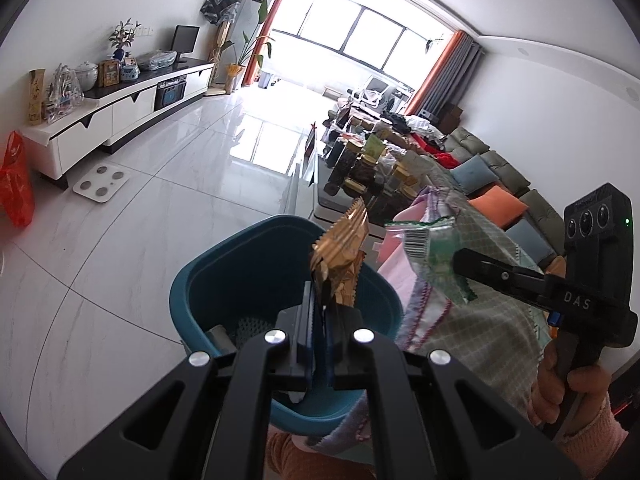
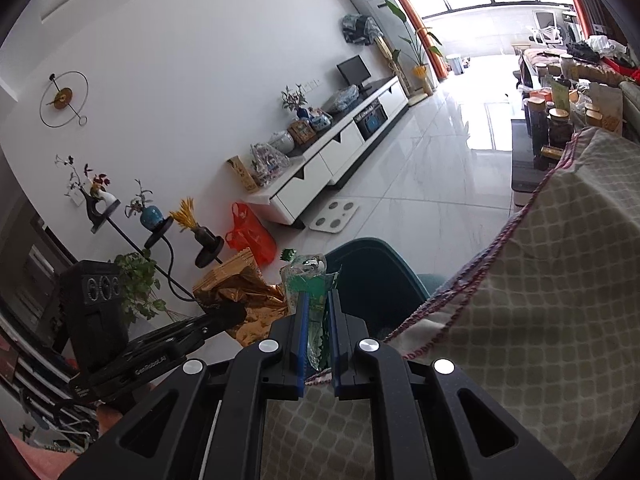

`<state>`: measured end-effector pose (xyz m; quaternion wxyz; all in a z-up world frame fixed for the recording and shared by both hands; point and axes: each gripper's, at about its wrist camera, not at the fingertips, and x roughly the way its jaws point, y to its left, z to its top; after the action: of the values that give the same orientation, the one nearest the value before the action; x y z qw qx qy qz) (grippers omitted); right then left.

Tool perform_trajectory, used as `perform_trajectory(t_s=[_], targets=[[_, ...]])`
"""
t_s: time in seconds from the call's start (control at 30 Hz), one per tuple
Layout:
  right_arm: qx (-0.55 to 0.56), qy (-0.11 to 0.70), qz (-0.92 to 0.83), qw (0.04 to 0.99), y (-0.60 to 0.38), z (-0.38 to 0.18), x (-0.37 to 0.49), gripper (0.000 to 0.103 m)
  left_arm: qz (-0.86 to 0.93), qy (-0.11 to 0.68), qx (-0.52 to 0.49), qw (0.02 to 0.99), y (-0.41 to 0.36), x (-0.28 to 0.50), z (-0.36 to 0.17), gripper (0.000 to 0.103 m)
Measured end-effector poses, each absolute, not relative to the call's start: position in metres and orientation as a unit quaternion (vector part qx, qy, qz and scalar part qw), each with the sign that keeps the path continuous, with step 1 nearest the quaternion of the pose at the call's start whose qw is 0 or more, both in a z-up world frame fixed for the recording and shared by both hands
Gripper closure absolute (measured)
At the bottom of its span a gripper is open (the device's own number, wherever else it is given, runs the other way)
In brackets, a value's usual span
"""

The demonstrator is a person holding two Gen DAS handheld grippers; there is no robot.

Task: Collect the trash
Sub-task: 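Carry the wrapper and bottle over the teal bin with both grippers, then open both grippers to drop the wrapper and bottle into the bin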

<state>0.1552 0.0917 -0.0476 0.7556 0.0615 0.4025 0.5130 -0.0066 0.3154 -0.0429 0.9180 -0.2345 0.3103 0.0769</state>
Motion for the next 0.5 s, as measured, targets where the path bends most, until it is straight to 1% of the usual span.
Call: perform_trajectory(t_s=[0.2,0.3,0.4,0.5], targets=[[0.054,0.419,0.503,0.754,0.107,-0.056,0.158,0.093,0.085,0.319,-0.235,0.914,0.318,-0.002,-0.050,0.097],[0.050,0.430,0.497,0.752,0.115,-0.058,0.161,0.091,0.088,0.326,-0.237,0.911,0.320,0.002,-0.055,0.097],[0.051,0.442,0.488,0.751,0.120,-0.062,0.164,0.088,0.087,0.337,-0.243,0.906,0.322,0.006,-0.063,0.097],[0.049,0.452,0.482,0.749,0.122,-0.066,0.166,0.081,0.085,0.346,-0.249,0.901,0.325,0.010,-0.071,0.097]])
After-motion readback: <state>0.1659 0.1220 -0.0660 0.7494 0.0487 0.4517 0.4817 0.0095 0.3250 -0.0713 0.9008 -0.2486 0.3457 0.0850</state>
